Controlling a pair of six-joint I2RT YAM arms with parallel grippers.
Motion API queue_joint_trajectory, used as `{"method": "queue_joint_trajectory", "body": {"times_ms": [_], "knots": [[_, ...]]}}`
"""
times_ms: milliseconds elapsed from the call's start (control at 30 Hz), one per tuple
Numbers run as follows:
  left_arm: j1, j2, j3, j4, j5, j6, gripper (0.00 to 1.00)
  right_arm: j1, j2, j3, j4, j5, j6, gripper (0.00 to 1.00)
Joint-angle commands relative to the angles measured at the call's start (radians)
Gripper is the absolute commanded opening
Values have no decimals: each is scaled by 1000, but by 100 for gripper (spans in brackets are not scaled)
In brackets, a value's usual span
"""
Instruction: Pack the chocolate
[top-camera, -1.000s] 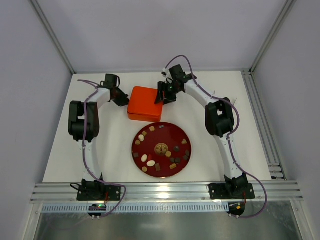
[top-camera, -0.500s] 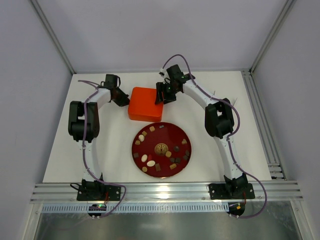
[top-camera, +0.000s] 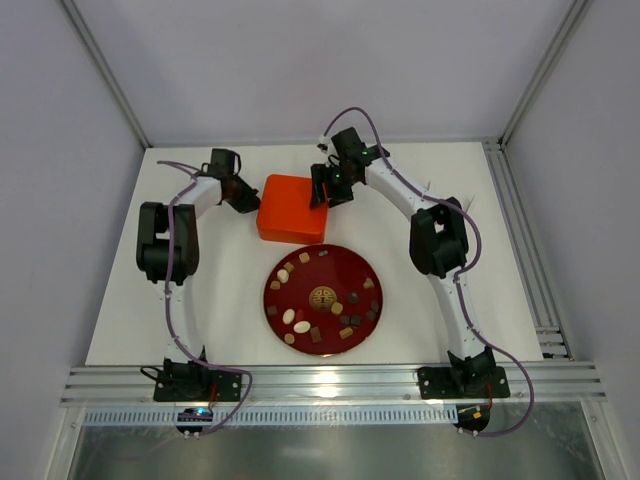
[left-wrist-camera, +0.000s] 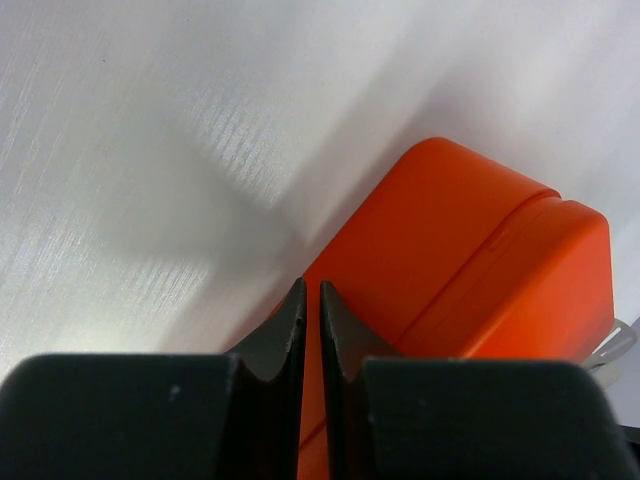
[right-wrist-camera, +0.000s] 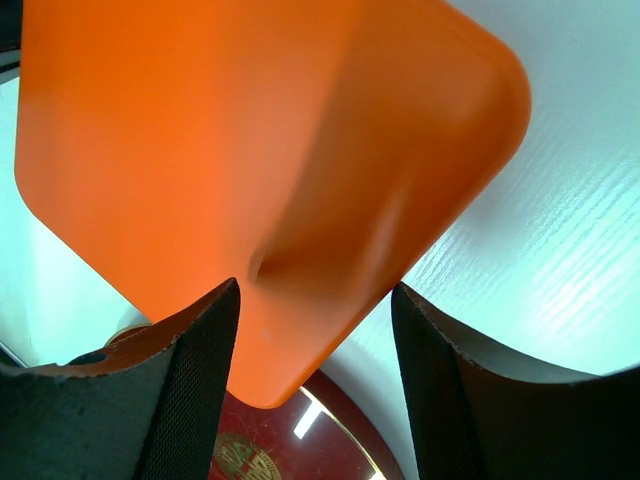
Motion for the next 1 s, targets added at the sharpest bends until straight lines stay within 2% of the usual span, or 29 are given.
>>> {"method": "queue_joint_trajectory", "body": {"times_ms": [0,200,433,767,967], "knots": [[-11,-41,-13,48,43,9,8,16,-9,84,-17,15,-11,64],[-20,-61,-63,86,48,-32,2,14,13,99,-12,39,-2,68],[-32,-79,-95,95,28,-57,0,25,54,157,-52,65,-10,70],[-57,-83,-125,114,-2,-74,0,69,80,171,-104,240,-74,76],[-54,-75,-111,111,9,-40,0,85,109,180,-146,335,-96,76]]}}
